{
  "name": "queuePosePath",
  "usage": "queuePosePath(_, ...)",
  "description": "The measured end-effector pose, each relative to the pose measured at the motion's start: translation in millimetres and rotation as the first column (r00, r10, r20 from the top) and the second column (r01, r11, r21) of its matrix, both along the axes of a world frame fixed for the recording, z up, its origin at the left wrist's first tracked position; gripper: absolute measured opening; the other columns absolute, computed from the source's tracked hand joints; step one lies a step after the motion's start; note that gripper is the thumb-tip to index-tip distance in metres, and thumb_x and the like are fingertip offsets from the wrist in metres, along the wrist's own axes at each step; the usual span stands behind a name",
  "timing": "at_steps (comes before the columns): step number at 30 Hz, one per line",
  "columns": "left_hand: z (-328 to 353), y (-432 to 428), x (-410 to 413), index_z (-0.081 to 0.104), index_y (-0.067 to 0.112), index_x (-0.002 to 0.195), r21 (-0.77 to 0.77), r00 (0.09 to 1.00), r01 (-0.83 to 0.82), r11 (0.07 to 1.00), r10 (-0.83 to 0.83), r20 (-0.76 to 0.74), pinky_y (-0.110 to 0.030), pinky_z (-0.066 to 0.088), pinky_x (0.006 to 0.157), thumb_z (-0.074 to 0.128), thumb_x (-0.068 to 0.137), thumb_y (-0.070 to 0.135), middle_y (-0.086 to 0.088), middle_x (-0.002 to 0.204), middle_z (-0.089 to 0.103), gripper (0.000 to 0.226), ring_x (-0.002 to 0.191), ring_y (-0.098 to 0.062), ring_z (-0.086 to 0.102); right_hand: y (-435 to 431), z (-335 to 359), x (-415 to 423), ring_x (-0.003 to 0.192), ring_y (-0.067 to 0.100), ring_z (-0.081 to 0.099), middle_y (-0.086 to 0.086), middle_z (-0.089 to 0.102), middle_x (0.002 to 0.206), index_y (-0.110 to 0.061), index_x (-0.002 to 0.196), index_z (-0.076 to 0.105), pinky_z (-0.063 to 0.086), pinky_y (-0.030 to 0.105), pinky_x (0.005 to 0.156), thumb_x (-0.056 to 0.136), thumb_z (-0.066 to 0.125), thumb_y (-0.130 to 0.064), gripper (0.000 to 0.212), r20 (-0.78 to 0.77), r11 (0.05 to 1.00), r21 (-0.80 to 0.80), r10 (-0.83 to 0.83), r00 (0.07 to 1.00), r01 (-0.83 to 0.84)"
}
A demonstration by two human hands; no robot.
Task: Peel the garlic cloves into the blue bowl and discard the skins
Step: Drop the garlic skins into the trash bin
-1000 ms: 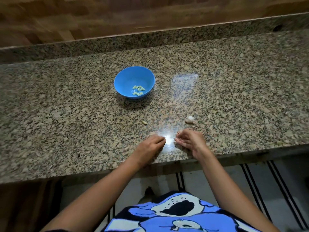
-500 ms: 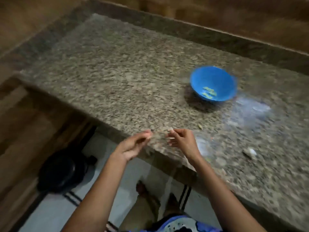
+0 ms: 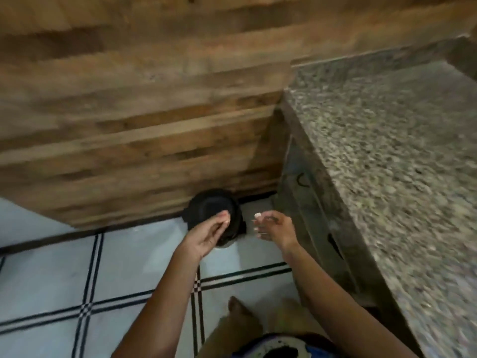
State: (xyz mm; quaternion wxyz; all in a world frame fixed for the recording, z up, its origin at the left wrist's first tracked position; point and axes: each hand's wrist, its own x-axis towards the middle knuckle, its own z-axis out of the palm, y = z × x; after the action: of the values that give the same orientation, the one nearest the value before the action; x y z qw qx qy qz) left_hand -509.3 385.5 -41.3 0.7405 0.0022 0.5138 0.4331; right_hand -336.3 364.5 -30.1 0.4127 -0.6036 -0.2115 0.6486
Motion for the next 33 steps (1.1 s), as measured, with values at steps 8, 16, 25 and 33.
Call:
queuePosePath(8,-33,47,-42,0.063,-0.006,0.101,-0.073,0.989,-0.128,0.989,0.133,0.061,-0.023,0.057,0.058,0.053,0.089,-0.006,-0.013,0.089,0.073,0.015,0.08,-0.018,0.07,67,-30,-21,0.066,0.017,0.062,0.012,0.065,0.083,0.003,0.1,0.063,0.051,0.017,0.046,0.086,0.064,-0.008,0.018,0.179,0.993,-0.106,-0.038,0.983,0.058)
queuePosePath(16,-75,95,-48,0.053,-0.006,0.122,-0.123,0.978,-0.199,0.972,0.205,0.043,-0.024,0.051,0.088,0.047,0.093,-0.004,-0.011,0.113,0.061,0.03,0.105,-0.022,0.06,122,-83,-41,0.073,0.018,0.062,0.011,0.066,0.088,-0.003,0.091,0.065,0.051,0.023,0.061,0.087,0.063,-0.009,0.008,0.209,0.968,-0.25,0.077,0.975,-0.023)
queuePosePath(25,-174,111,-20,0.073,-0.005,0.08,-0.187,0.827,-0.336,0.923,0.385,0.41,-0.024,0.057,0.052,0.091,0.023,-0.013,-0.017,0.077,0.069,0.06,0.065,-0.02,0.07,170,-194,-61,0.07,0.02,0.061,0.013,0.063,0.083,0.009,0.095,0.062,0.054,0.017,0.052,0.087,0.059,0.0,0.013,0.082,0.919,-0.385,-0.052,0.995,0.08)
queuePosePath(33,-339,172,-25,0.06,0.02,0.09,-0.123,0.871,-0.248,0.961,0.166,-0.463,-0.032,0.048,0.09,0.05,0.095,0.005,-0.008,0.099,0.064,0.018,0.106,-0.028,0.058,231,-354,-107,0.077,0.026,0.063,0.02,0.059,0.093,0.015,0.095,0.062,0.053,0.034,0.076,0.093,0.045,0.007,0.019,0.053,0.927,-0.375,0.037,0.998,-0.014)
